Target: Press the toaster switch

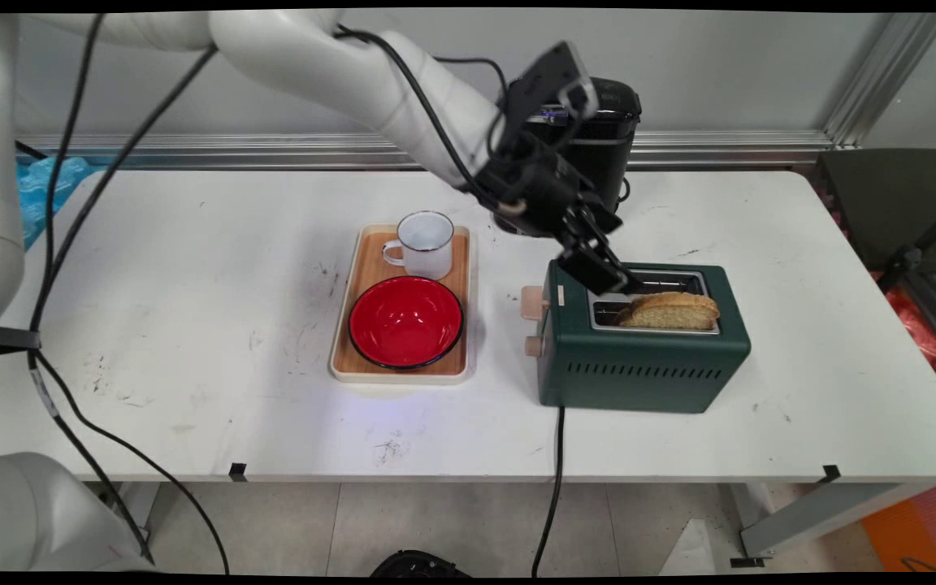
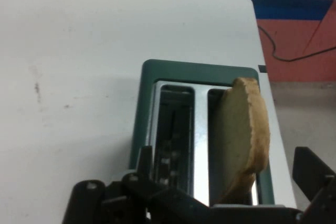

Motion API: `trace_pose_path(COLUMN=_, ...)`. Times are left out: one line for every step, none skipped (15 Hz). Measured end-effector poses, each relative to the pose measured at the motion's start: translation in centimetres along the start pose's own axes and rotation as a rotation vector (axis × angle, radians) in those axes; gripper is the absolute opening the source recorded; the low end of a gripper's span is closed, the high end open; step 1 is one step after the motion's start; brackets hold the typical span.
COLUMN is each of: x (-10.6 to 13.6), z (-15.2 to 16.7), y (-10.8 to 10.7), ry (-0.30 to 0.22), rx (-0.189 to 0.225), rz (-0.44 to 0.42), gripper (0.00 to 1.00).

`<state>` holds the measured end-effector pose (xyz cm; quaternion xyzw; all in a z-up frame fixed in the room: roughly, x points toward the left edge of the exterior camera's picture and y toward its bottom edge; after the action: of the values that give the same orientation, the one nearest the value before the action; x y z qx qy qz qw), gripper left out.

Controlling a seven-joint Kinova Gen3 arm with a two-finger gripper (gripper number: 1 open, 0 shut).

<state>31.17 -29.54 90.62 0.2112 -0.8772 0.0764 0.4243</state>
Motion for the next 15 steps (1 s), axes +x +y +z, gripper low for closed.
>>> trace_pose_path(x=-0.2, z=-0.7, y=-0.3, ry=-0.001, rx=0.006, rz=0.0, gripper=1.0)
trace_pose_path(x=-0.4, z=-1.6, y=-0.6, ry=-0.005, rx=0.011, rz=0.0, gripper=1.0)
trace_pose_path(x=-0.8, z=-2.4, y=-0.9, ry=-0.012, rx=0.016, rz=0.0, gripper=1.0)
trace_pose_path(x=-1.2, z=-3.1, y=-1.2, ry=-0.019, rx=0.02, rz=0.001, gripper=1.0)
trace_pose_path(x=-1.7, z=-4.0, y=-1.5, ry=-0.029, rx=0.023, rz=0.006, gripper=1.0)
trace_pose_path(x=-2.3, z=-4.8, y=-1.8, ry=-0.04, rx=0.025, rz=0.012, gripper=1.0)
trace_pose_path(x=-2.8, z=-5.4, y=-2.0, ry=-0.05, rx=0.028, rz=0.018, gripper=1.0)
trace_pose_path(x=-3.4, z=-6.2, y=-2.2, ry=-0.062, rx=0.03, rz=0.024, gripper=1.0)
trace_pose_path(x=-3.9, z=-6.8, y=-2.4, ry=-0.075, rx=0.031, rz=0.031, gripper=1.0)
trace_pose_path(x=-4.4, z=-7.3, y=-2.6, ry=-0.086, rx=0.032, rz=0.036, gripper=1.0)
trace_pose_path(x=-5.0, z=-7.9, y=-2.7, ry=-0.098, rx=0.032, rz=0.042, gripper=1.0)
trace_pose_path(x=-5.5, z=-8.4, y=-2.8, ry=-0.109, rx=0.032, rz=0.047, gripper=1.0)
trace_pose_path(x=-5.9, z=-8.8, y=-2.9, ry=-0.116, rx=0.031, rz=0.051, gripper=1.0)
trace_pose_path(x=-6.3, z=-9.2, y=-3.0, ry=-0.124, rx=0.03, rz=0.054, gripper=0.0)
trace_pose_path(x=-6.7, z=-9.5, y=-3.1, ry=-0.129, rx=0.029, rz=0.057, gripper=0.0)
